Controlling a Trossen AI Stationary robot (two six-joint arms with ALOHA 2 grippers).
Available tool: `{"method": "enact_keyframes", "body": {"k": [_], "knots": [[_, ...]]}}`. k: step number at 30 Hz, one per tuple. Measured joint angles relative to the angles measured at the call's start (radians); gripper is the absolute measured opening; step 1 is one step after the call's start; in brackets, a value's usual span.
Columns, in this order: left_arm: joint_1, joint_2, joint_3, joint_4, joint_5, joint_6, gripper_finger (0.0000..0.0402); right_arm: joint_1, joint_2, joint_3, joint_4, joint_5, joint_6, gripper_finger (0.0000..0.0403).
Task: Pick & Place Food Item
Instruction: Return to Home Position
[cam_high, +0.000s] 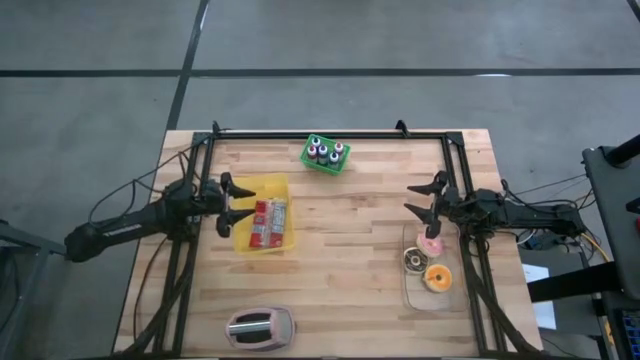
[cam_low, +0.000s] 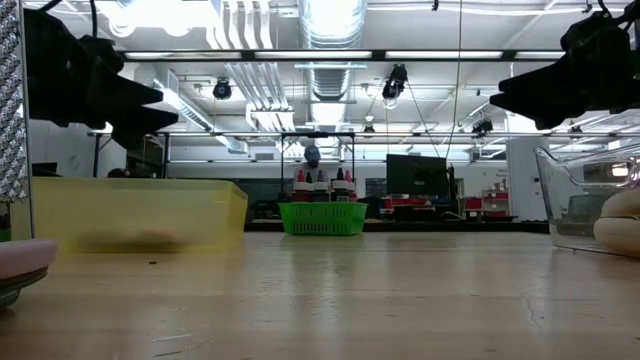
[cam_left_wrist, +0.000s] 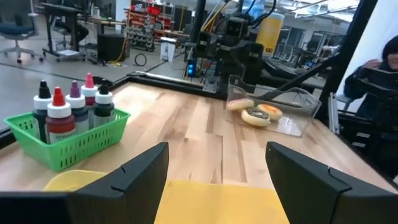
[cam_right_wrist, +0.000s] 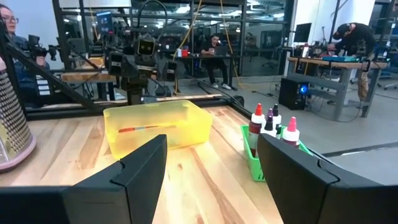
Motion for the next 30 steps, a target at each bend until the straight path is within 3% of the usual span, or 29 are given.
{"method": "enact_keyframes", "body": {"k": [11,22,26,30], "knots": [[-0.026,-0.095,0.000,0.001,-0.028,-0.039,0.0273,0.000,0.001,0.000,0.001,0.018,0.002,0.0247],[-0.029,-0.097,0.000,-0.001,-0.114,-0.008,0.0273,0.000,0.078,0.001,0.017,0.226,0.008,0.0247],[-0.029,-0.096,0.000,-0.010,-0.115,0.025,0.0273,0.000,0.108,0.001,0.017,0.207,0.003,0.0247],[-0.030,-0.089,0.000,-0.013,-0.115,0.005,0.0273,0.006,0.101,0.001,0.017,0.125,-0.007,0.0247]]}}
